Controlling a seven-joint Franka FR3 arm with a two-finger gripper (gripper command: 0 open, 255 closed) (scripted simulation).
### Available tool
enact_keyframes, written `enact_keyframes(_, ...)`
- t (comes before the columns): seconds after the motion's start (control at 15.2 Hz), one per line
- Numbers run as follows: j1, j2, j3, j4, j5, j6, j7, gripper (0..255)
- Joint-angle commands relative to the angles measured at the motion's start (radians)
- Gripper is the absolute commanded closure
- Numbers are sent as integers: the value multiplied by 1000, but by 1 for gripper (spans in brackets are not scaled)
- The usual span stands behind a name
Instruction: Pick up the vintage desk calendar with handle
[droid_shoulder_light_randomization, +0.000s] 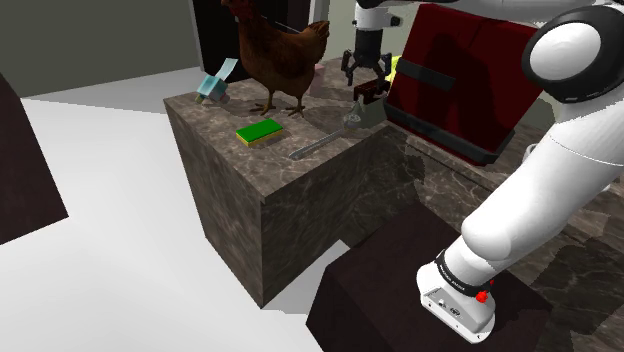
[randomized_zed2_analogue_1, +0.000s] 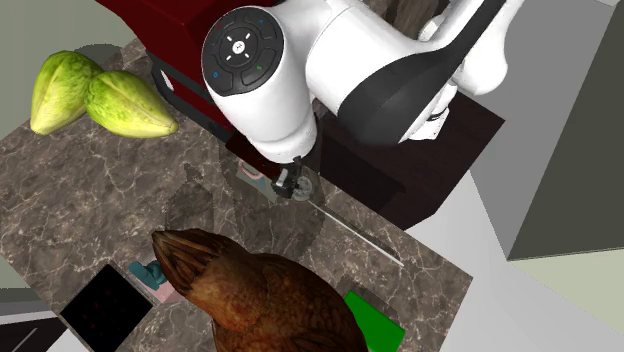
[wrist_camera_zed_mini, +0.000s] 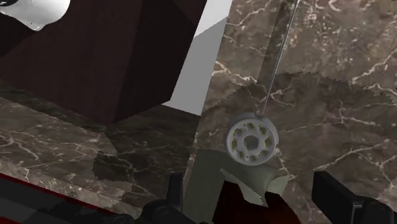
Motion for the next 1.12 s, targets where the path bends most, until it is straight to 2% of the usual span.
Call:
enact_keyframes(0.0,-12,68,-19,96,1,-25,97,0)
enact_keyframes(0.07,-19,95,-29,135,3,-35,137,0)
enact_keyframes(0.53,-20,88,-31,32,3,62,141,0)
enact_keyframes(0.73,-20,88,-31,24,3,70,141,0)
enact_keyframes(0.79,-20,88,-31,24,3,70,141,255)
enact_keyframes(1.06,-20,89,-31,24,3,70,141,255)
